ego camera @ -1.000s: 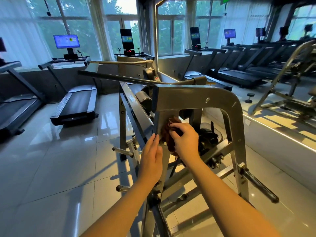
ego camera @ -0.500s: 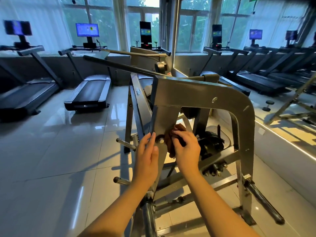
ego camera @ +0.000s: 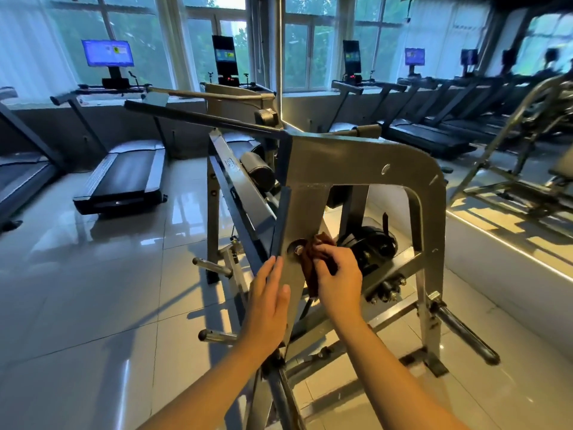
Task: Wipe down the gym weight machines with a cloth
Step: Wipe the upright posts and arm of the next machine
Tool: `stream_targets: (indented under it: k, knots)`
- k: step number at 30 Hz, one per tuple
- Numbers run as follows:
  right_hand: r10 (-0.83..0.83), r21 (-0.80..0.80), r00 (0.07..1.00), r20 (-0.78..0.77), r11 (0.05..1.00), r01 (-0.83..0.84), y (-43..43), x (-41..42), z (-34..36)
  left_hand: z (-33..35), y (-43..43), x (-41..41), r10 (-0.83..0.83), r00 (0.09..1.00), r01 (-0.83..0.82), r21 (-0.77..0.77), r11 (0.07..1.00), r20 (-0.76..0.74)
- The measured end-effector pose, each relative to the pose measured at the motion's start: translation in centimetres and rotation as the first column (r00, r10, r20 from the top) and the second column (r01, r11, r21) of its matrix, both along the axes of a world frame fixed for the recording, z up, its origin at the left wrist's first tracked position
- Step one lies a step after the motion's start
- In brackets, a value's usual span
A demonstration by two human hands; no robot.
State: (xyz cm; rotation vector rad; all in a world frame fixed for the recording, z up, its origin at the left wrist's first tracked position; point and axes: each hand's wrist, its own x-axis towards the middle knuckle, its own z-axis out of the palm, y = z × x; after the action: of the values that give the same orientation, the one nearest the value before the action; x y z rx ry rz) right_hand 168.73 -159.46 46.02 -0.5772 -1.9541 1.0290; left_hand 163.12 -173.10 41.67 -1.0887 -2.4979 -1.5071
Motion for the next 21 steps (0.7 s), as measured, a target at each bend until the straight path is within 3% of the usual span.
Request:
stream_targets:
  k: [3,6,15,21]
  knots:
    - [-0.029,0.111,0.991,-0.128,0.993,0.043,-1.2,-1.2,2.4,0.6,-0.5,-1.3,-0.031,0.999,0.031,0.012,0.999,-0.012]
    - [-0.026,0.096,0.995,-0.094,0.995,0.035,-2.6,-2.4,3.3,0.4,-1.2,-2.5,-0.068,0.997,0.069,0.013,0.998,-0.021]
    - [-0.198,-0.216,0.98,0.033,0.956,0.201,-7.5,-3.2,-5.9,-4.3,-3.8,-3.7,-0.185,0.977,0.191,-0.05,0.98,0.101]
    - [-0.159,-0.413,0.978,0.132,0.888,0.2,-9.0,-3.3,-10.6,-6.5,-5.0,-4.7,-0.228,0.959,0.25,-0.124,0.96,0.171]
